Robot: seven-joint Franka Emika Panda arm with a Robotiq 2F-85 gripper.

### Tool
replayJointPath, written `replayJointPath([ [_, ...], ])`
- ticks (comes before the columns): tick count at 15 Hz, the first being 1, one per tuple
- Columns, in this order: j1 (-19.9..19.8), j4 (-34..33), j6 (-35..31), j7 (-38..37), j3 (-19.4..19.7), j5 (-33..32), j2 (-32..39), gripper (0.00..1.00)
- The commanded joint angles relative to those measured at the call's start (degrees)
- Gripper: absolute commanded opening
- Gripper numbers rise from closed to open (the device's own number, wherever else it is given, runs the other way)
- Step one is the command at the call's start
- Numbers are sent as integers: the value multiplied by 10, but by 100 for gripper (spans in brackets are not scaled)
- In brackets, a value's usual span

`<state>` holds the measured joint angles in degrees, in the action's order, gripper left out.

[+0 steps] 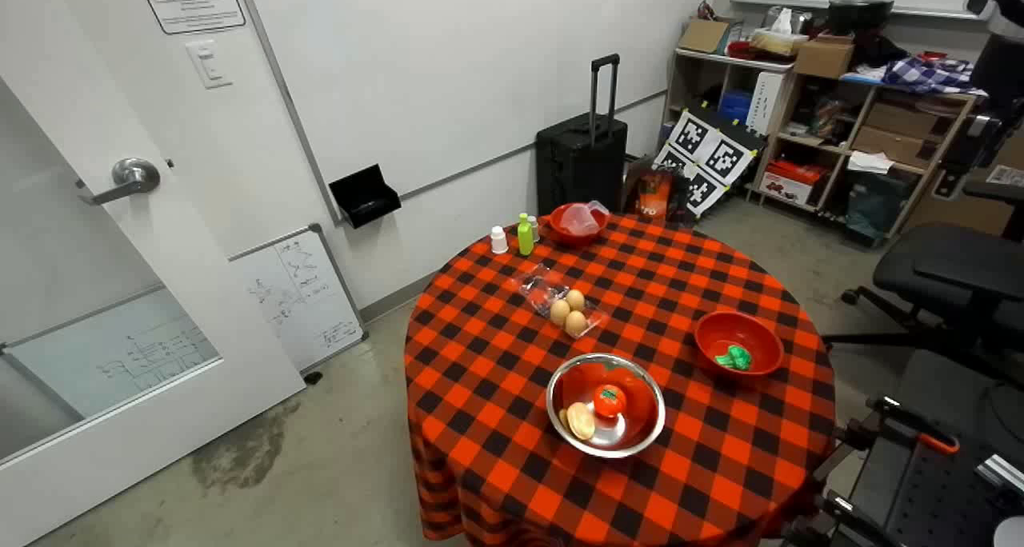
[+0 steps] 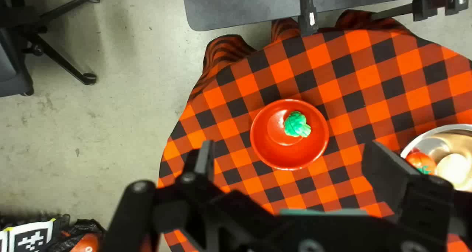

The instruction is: Remove the tomato from the bowl and put it on the table

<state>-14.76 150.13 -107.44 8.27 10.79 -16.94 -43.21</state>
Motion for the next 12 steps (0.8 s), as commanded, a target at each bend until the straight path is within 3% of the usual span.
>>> replayJointPath([
  [1, 7, -1, 2, -4, 5, -3, -1, 100],
  [7, 20, -4, -10, -2, 2, 3, 16, 100],
  [12, 65, -7, -88, -5, 2, 41, 123, 100],
])
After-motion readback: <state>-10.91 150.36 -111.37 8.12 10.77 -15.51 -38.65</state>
